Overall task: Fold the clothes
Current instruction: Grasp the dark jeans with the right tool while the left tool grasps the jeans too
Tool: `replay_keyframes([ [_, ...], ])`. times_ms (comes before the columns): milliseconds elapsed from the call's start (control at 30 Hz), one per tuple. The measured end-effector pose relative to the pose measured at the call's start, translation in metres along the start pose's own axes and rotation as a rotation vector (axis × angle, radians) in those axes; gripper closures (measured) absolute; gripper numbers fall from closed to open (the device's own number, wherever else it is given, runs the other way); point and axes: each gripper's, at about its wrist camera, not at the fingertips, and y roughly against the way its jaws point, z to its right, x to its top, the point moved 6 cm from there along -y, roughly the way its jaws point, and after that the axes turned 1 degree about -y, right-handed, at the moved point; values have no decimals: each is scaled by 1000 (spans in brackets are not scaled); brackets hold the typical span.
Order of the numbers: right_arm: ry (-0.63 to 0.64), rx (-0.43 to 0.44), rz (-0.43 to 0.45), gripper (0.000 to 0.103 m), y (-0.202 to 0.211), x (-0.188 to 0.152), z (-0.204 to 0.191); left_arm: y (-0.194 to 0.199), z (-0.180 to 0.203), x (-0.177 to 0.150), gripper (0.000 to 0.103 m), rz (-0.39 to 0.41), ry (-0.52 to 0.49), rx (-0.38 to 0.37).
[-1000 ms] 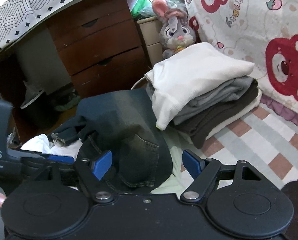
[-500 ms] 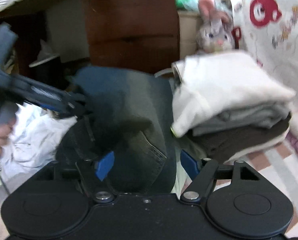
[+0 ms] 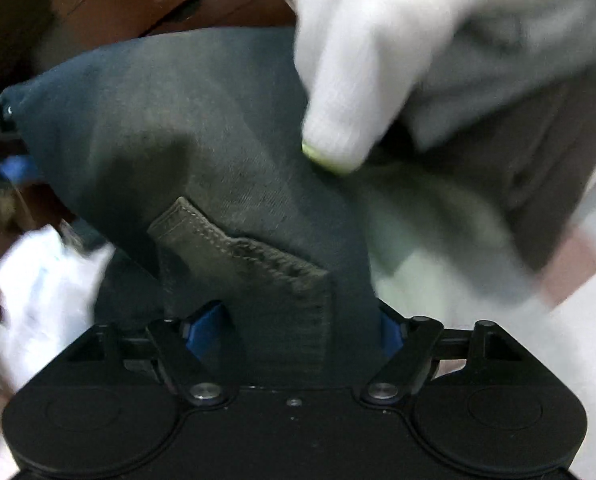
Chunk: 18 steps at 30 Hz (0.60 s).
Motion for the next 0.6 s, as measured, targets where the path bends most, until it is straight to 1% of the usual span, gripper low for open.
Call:
replay_keyframes([
  [33,-24,31,6,41,1,-1,-2,-13,-3,-4,13,-28,-2,3],
  [67,-5,30,15,63,4,-2,-8,-25,-4,-10,16,-73,-2,13],
  [100,15,30,25,81,8,-3,-13,-29,-3,-16,35,-91,-9,-10],
  [133,34,30,36,85,13,-4,-19,-33,-1,-21,70,-109,-16,-34],
  [167,53,31,55,86,20,-4,-26,-36,1,-26,87,-123,-25,-49],
  [200,73,32,72,87,27,-5,-34,-35,4,-30,98,-122,-46,-29],
  [233,96,29,87,87,36,-7,-43,-33,7,-33,99,-115,-67,-13],
  [300,132,33,117,88,53,-9,-59,-18,17,-34,99,-52,-111,-11],
  [367,139,50,145,89,69,-11,-71,-1,25,-33,99,1,-140,-17],
  [400,133,62,159,89,77,-11,-75,9,29,-31,103,24,-149,-28],
  [467,102,90,193,89,96,-9,-81,33,35,-27,103,61,-163,-69],
  [533,73,94,244,90,118,-6,-83,56,39,-23,103,93,-176,-110],
  [567,61,88,269,90,129,-4,-82,66,39,-21,101,100,-188,-117],
  [600,57,63,288,90,140,-2,-79,73,36,-20,98,100,-198,-117],
])
